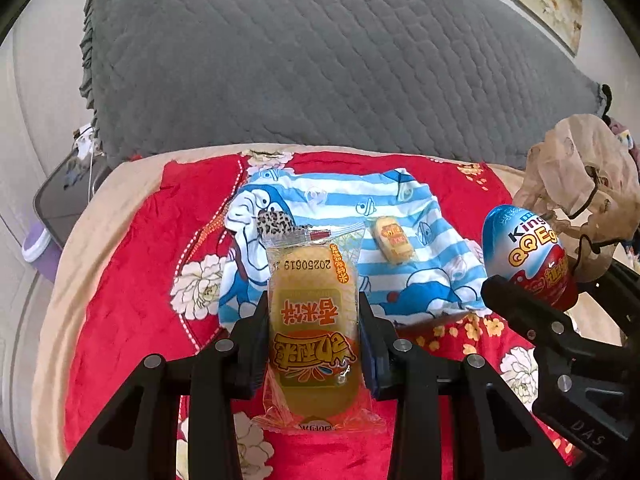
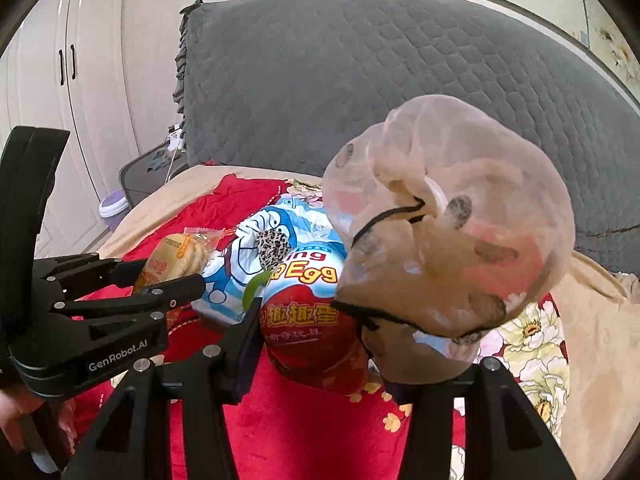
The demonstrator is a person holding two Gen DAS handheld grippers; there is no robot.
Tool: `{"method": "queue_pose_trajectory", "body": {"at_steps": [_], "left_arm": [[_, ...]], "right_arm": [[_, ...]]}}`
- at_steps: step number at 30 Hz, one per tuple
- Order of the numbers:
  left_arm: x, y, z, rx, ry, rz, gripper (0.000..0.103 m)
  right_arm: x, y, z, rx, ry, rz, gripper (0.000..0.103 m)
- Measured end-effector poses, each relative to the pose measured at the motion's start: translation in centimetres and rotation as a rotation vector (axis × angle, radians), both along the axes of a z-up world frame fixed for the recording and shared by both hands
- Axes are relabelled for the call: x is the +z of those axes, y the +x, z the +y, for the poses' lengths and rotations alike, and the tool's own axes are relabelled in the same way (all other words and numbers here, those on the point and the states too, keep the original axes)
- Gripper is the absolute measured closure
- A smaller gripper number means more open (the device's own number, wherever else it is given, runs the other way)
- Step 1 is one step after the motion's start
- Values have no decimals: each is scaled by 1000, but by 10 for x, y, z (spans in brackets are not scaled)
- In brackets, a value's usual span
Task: Organize objects
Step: 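Lift snack cake with left tool while right tool lifts bag and egg, then carry snack cake with left tool while right tool carries bag and egg over shirt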
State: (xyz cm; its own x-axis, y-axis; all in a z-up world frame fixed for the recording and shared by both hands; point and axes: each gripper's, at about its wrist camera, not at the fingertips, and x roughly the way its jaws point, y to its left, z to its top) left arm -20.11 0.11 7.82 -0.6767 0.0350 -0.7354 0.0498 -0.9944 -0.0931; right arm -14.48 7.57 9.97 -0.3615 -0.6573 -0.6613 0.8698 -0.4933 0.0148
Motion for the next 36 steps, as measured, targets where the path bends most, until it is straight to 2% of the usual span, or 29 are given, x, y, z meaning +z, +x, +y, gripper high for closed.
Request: {"method": "queue_pose_trajectory", "body": {"at_steps": [18, 36], "left_arm": [[-1, -53, -3, -5, -21, 3, 64], [-47, -99, 1, -5, -19, -45, 64]], "right_arm": [[-12, -32, -33, 18, 27, 5, 53], [-54, -70, -60, 5, 56, -29, 53]]}}
